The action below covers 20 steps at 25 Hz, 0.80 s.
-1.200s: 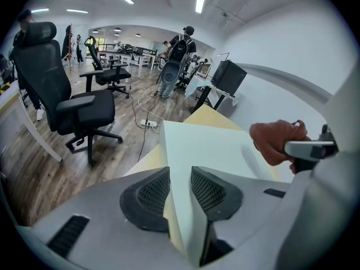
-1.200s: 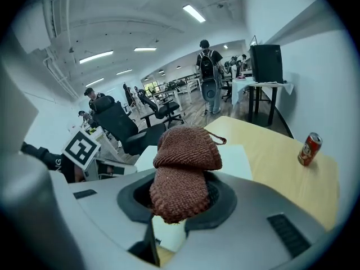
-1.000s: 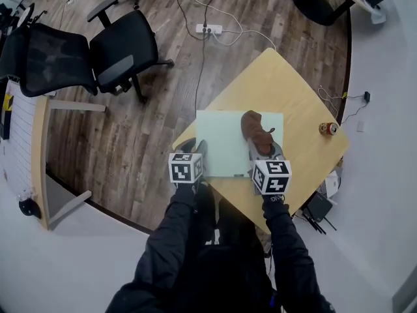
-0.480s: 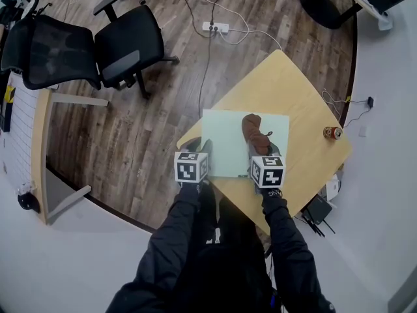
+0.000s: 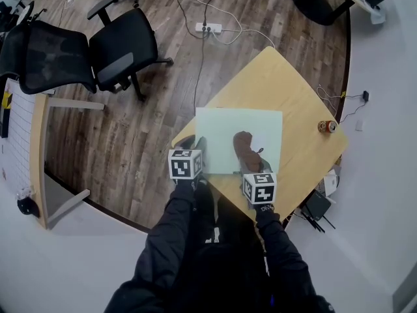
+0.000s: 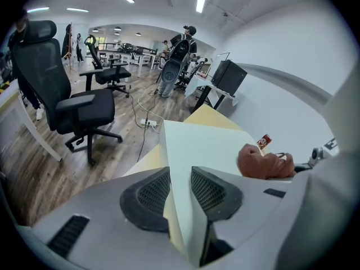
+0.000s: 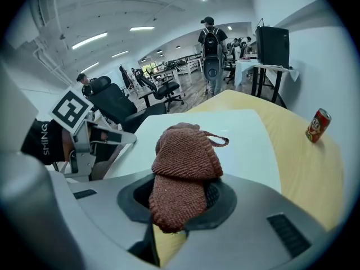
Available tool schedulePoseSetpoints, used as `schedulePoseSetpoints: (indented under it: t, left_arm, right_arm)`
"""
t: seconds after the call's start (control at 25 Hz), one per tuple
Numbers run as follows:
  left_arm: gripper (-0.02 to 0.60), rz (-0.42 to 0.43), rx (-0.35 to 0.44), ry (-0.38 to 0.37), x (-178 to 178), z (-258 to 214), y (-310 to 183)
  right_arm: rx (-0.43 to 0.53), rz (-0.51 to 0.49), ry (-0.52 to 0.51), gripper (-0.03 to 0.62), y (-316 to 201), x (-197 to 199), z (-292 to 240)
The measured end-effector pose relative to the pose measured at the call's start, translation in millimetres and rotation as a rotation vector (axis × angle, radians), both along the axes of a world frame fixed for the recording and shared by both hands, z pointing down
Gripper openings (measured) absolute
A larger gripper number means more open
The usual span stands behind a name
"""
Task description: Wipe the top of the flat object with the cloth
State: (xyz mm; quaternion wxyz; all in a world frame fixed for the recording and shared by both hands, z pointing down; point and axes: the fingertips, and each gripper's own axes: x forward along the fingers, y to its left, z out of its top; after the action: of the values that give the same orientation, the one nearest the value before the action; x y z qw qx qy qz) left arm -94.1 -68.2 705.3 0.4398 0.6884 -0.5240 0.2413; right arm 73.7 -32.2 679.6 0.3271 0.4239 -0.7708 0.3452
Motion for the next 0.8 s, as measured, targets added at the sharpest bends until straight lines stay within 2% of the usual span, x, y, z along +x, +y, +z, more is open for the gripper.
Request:
schedulePoseSetpoints:
  t: [0.8]
  left_arm:
    - [0.137,-0.005,0.008,0.004,2,1,2]
  right_arm:
    - [-0.082,-0.062,0.002,0.117,100,8,-6]
